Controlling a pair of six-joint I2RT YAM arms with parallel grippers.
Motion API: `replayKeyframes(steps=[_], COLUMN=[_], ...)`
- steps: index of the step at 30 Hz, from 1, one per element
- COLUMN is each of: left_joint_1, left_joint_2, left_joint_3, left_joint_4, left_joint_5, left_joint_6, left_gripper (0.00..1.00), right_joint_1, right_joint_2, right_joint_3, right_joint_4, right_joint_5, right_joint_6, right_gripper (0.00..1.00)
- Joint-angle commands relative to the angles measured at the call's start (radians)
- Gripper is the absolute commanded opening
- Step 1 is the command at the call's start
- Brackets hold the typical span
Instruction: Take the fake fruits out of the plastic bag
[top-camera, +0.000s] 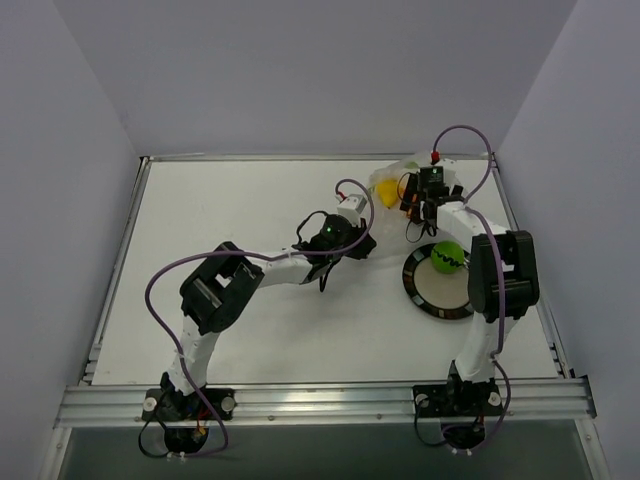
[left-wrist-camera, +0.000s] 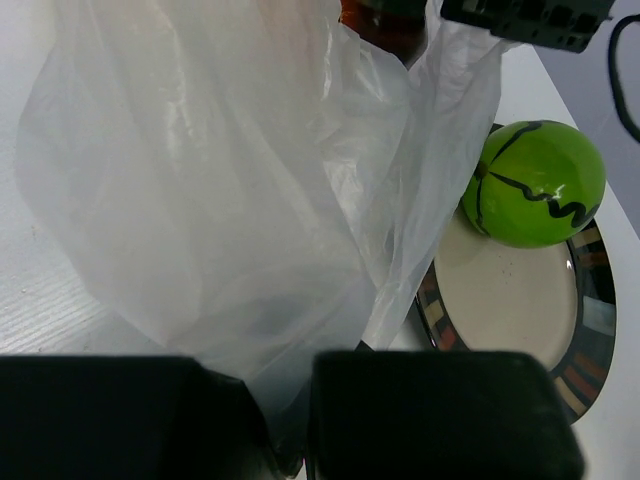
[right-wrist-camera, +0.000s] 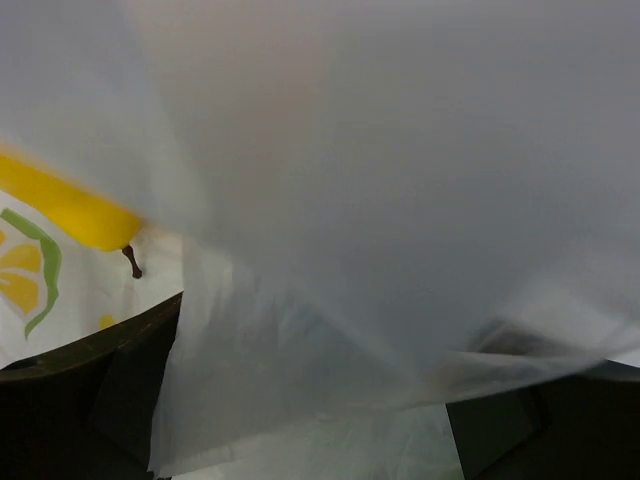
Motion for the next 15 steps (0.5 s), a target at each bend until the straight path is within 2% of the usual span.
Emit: replayKeyframes(steps=[1,6,11,15], left_joint_1=[-0.009,-0.009,-0.009,-0.009], left_joint_2=[-0.028,-0.019,-0.011,-0.013], left_joint_3=[0.025,0.027,0.031,0.033], left_joint_4=[0.024,0.027,0.026,0.024], left_joint_5=[-0.004,-0.001,0.001,0.001], left_joint_6=[0.002,-0.001,-0.003,-0.001], left_gripper=[0.02,0.02,0.02,0.02], right_joint_1=[-0.003,0.004,0.002,0.013], right_joint_2=[0.028,0.051,0.065,-0.046], right_joint_3=[0.028,0.027,0.041,0.041], right_joint_4=[-0.028,-0.03,-0.037,-0.037], right_joint_5=[-0.031,-0.033,-0.038,0.007], right_joint_6=[0.015,0.011,0.0,-0.034], right_gripper=[0.81,0.79,0.89,0.99])
